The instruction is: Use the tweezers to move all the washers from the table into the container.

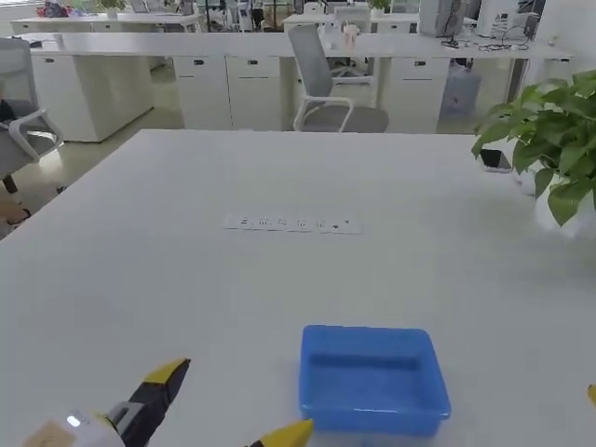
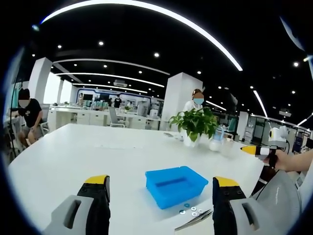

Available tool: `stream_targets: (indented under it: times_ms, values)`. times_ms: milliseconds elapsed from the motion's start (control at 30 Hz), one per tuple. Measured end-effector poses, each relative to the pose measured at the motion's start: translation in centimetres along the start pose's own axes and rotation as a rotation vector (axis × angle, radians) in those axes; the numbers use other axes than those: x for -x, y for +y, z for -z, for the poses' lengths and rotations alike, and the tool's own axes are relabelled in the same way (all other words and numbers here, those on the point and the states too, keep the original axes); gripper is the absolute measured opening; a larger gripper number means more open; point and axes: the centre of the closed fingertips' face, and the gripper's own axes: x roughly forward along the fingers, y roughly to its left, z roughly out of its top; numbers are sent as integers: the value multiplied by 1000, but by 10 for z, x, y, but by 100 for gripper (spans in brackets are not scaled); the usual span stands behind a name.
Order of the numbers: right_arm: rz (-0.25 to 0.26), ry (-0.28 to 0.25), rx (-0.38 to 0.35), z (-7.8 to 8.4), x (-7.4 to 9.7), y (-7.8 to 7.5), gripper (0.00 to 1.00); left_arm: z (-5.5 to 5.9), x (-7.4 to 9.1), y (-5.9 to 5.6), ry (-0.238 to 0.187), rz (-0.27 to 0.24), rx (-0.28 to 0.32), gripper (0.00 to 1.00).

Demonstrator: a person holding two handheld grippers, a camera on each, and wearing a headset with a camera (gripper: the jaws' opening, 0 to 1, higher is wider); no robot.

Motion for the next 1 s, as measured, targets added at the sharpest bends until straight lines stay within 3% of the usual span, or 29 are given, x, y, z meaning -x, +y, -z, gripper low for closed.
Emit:
stream_targets:
  times_ms: [400,533,633,667,800,867,933,1000]
  values:
    - [4,18,15,3,0,0,59,1,0,-1,9,3,-7,87]
    - [12,53,38,9,-1,-1,62,2,1,-3,20,12,-17,85]
    - [14,137,98,21,-1,1,67,9,1,-11,64,63,-42,82]
    - [9,153,123,23,-2,3,69,16,2,-12,109,79,-58,79]
    - [-43,252,198,35,-2,17,59,24,1,-22,152,162,-49,71]
    - [-65,255,192,33,-4,28,54,34,1,-25,196,213,-46,68]
    - [-137,232,160,30,-9,50,47,45,0,-27,244,266,-22,62]
    - [-178,247,172,32,-12,63,41,54,0,-25,282,284,-24,56]
